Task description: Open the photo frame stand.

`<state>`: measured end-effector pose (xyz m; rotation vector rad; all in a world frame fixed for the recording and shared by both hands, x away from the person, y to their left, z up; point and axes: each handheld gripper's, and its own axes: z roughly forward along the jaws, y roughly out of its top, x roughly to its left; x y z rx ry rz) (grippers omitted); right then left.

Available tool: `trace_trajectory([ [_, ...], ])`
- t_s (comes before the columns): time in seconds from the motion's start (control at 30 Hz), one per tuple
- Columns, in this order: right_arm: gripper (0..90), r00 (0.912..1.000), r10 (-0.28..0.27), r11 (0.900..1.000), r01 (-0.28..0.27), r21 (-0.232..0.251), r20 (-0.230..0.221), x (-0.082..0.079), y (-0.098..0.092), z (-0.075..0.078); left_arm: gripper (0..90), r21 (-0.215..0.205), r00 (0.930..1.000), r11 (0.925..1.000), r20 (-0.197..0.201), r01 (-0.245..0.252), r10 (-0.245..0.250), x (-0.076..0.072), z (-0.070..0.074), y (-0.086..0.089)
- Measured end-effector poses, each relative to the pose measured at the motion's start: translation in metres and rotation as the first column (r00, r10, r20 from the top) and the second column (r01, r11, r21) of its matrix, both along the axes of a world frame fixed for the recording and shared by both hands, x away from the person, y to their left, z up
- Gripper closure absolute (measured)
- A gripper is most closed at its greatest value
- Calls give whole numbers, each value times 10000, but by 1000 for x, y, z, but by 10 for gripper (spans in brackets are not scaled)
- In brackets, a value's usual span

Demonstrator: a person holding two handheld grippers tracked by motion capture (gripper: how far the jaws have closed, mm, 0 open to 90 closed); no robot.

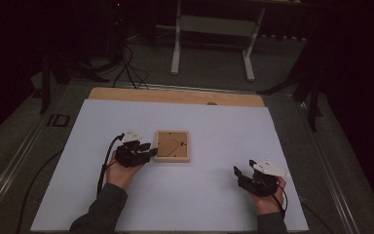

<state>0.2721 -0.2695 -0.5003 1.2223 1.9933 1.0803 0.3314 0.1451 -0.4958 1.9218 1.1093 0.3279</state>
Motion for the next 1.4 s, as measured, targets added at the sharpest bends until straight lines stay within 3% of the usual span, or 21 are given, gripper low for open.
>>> trace_trajectory([
  [0.2, 402, 9995, 295, 9996, -295, -8, 137, -4, 12, 4, 593, -98, 9999, 9999, 163, 20, -19, -2, 3, 0],
  [0.4, 523, 9911, 1322, 9909, -1325, 249, 130, -6, 34, 24, 593, -154, 9997, 9999, 235, 37, -34, -3, 4, -1],
  [0.53, 459, 9820, 1874, 9822, -1877, 112, 226, -4, 51, 33, 593, 77, 9995, 9999, 263, 148, -150, -5, 3, -4],
  [0.73, 494, 9787, 2045, 9789, -2045, -24, 185, 8, 75, 39, 599, 192, 9994, 9997, 299, 177, -183, -7, 4, -5],
  [1.13, 670, 9598, 2770, 9594, -2789, 423, 445, 25, 100, 32, 602, 258, 9994, 9996, 326, 136, -144, -9, 5, -3],
  [1.4, 787, 9519, 3062, 9498, -3061, 651, 83, 38, 108, 22, 612, 408, 9989, 9984, 254, 381, -392, -9, 2, -9],
])
